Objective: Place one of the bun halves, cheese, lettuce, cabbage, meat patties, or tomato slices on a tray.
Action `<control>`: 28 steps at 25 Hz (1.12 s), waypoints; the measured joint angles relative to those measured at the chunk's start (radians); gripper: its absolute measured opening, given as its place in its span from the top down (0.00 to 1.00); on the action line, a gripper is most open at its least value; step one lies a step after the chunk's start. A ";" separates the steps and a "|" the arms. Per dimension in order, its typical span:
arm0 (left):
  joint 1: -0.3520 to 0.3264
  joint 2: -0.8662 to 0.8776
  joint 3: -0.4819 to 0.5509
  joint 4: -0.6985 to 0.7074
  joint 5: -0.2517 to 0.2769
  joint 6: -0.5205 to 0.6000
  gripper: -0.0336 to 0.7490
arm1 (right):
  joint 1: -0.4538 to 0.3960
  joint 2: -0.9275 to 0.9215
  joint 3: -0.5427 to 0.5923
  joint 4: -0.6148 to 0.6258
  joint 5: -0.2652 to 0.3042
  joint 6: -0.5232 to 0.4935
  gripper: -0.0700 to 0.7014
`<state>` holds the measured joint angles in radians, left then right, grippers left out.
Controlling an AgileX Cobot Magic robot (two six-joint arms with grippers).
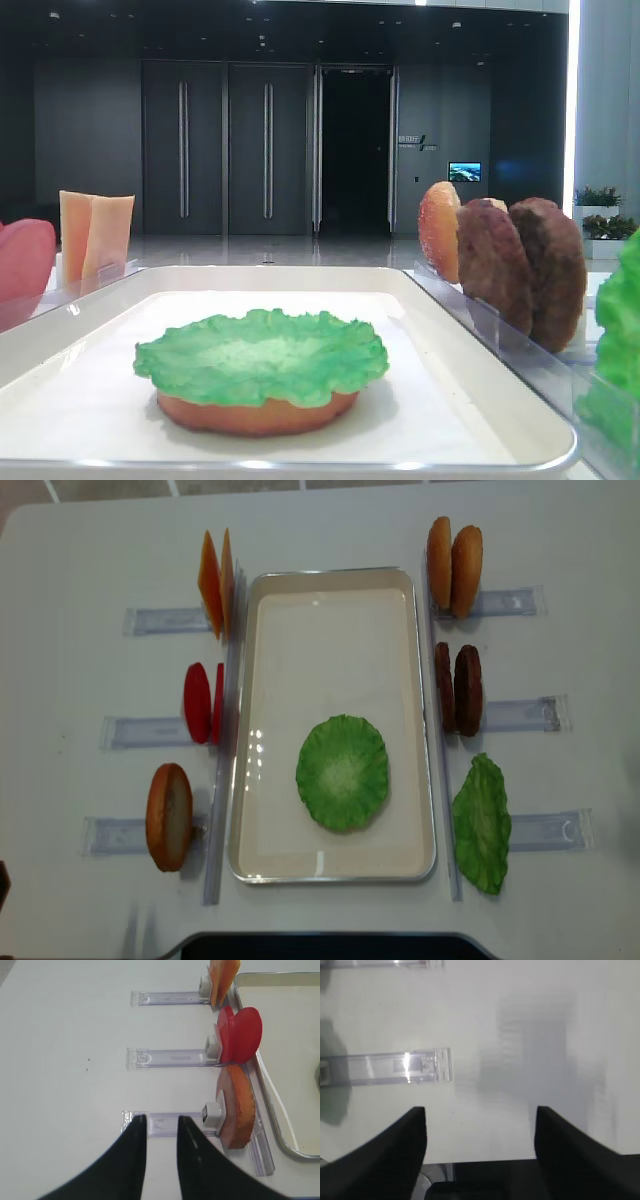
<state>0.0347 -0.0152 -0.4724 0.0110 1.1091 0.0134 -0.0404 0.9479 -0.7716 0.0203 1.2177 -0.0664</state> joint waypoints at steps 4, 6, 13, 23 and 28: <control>0.000 0.000 0.000 0.000 0.000 0.000 0.75 | 0.000 -0.185 0.090 0.000 0.001 0.000 0.30; 0.000 0.000 0.000 0.000 0.000 0.000 0.75 | 0.000 -0.272 0.133 -0.001 0.002 0.000 0.30; 0.000 0.000 0.000 0.000 0.000 0.000 0.75 | 0.000 -0.533 0.232 -0.001 0.004 0.000 0.30; 0.000 0.000 0.000 0.000 0.000 0.000 0.75 | 0.000 -0.805 0.235 -0.001 0.003 0.000 0.30; 0.000 0.000 0.000 0.000 0.000 0.000 0.75 | 0.000 -0.904 0.235 -0.001 0.003 0.000 0.30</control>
<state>0.0347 -0.0152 -0.4724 0.0110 1.1091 0.0134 -0.0404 0.0441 -0.5363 0.0191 1.2209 -0.0664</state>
